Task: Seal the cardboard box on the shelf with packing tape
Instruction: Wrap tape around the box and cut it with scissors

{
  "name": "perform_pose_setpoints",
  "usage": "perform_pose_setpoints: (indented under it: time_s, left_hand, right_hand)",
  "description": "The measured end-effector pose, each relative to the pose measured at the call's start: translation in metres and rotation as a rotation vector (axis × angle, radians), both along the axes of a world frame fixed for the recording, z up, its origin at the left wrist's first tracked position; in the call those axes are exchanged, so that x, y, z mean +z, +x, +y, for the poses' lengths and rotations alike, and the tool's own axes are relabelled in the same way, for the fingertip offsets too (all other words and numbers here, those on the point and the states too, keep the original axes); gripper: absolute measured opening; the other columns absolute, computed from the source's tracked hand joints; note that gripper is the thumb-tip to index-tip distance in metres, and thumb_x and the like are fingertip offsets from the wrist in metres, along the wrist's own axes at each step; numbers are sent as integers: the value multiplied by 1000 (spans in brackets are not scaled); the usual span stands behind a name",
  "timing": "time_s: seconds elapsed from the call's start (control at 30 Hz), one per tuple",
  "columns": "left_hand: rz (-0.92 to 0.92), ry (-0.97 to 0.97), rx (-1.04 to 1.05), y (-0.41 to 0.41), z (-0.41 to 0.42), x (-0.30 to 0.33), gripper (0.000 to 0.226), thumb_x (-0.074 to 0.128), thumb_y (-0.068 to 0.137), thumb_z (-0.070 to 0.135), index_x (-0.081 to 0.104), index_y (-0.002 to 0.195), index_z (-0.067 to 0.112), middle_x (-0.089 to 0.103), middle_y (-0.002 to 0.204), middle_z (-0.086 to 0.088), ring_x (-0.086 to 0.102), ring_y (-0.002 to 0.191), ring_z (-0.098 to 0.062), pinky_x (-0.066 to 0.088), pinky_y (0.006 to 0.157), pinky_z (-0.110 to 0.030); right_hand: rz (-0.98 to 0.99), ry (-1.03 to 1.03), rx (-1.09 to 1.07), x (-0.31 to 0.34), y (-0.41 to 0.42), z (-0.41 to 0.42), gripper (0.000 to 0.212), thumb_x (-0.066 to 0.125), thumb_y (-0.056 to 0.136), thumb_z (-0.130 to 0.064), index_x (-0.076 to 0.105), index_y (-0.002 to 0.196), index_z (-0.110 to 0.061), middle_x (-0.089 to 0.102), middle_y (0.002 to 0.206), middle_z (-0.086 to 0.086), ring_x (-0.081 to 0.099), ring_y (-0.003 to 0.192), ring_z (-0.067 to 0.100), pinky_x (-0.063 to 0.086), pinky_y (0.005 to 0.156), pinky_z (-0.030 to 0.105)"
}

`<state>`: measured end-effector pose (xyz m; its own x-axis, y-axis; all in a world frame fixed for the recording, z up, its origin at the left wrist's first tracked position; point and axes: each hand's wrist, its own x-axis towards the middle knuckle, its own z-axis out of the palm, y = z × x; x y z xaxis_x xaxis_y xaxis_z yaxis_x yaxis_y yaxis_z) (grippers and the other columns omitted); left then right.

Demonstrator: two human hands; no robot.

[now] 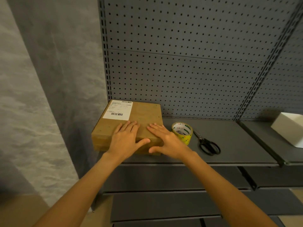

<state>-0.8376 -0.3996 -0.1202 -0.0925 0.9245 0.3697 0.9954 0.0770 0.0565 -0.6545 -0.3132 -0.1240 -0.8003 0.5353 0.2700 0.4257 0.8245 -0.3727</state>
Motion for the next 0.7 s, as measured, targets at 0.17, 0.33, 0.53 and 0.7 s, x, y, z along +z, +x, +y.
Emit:
perform_pose_setpoints:
  time_s: [0.17, 0.33, 0.53, 0.7]
  left_hand:
    - [99, 35, -22, -1, 2, -6, 83, 38, 75, 74, 61, 118, 7, 64, 121, -12, 60, 113, -30, 45, 96, -46]
    - [142, 88, -40, -2, 3, -12, 84, 50, 66, 71, 60, 119, 6, 63, 121, -14, 59, 113, -31, 45, 95, -47]
    - [157, 120, -28, -2, 4, -13, 83, 50, 65, 70, 60, 118, 8, 63, 121, -12, 59, 113, -30, 45, 95, -45]
    - [184, 126, -22, -2, 4, -13, 84, 54, 64, 71, 60, 118, 7, 64, 120, -12, 60, 112, -31, 46, 94, -46]
  right_hand:
    - [158, -36, -39, 0, 0, 1, 63, 50, 87, -50, 42, 140, -18, 38, 147, -2, 21, 140, 3, 12, 118, 22]
    - [193, 57, -22, -20, 1, 2, 66, 46, 88, -50, 37, 143, -16, 33, 148, -6, 18, 143, 7, 7, 118, 21]
    - [146, 90, 11, -19, 6, 4, 73, 54, 86, -47, 30, 146, -15, 28, 152, -5, 13, 144, 6, 7, 119, 23]
    - [-156, 99, 12, -3, 14, 3, 96, 60, 81, -54, 6, 152, -18, 4, 158, -8, -3, 145, 3, 7, 118, 24]
